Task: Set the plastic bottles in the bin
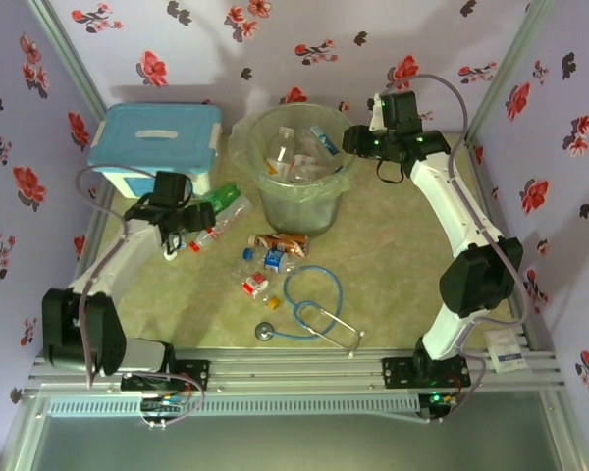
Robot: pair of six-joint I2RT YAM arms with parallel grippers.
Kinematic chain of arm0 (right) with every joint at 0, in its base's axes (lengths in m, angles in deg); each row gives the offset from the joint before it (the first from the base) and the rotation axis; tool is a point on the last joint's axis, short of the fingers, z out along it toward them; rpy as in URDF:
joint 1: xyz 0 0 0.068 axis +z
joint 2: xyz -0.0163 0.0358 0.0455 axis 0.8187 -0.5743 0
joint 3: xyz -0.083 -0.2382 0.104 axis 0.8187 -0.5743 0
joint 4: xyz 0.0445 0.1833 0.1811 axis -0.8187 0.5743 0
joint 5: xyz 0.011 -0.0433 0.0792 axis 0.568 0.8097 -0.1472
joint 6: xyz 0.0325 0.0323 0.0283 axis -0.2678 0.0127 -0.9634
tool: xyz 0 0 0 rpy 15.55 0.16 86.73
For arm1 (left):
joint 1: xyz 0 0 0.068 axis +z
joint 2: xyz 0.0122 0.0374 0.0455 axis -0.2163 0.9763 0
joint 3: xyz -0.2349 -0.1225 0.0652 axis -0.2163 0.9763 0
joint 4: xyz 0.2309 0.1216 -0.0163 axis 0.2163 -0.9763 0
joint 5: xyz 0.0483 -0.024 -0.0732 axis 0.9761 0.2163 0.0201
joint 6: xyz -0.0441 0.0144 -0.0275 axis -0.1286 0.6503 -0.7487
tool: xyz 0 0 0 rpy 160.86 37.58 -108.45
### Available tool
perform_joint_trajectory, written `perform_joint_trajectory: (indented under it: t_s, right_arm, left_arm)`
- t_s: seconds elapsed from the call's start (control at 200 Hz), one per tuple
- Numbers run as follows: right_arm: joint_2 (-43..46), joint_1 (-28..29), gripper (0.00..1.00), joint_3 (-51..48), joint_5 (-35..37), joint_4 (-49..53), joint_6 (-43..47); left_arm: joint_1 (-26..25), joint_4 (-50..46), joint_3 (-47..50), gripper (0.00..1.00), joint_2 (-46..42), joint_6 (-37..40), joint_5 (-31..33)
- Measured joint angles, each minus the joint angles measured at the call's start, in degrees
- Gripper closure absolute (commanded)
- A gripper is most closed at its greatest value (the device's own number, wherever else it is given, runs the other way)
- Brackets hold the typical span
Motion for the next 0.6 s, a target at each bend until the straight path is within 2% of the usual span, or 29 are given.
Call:
perform_joint_trajectory:
  t_s: [0.115, 0.27, 0.6]
  right_arm:
    - [0.0, -0.02, 0.56, 0.0, -0.15, -0.22, -0.02]
    - [0.0, -0.2, 0.57, -0.04, -0.2, -0.24, -0.02]
    - [0.0, -0.24, 0.57, -0.68, -0.2, -0.22, -0.02]
  left_arm:
    - [-1.18, 3.06, -1.31, 0.07, 6.21, 1.79, -2.03]
    - [-1.18, 5.22, -3.82, 0.01, 13.44, 3.34, -3.85]
    - [-2.08, 6.38, -10.91, 0.04, 23.3, 8.17, -6.08]
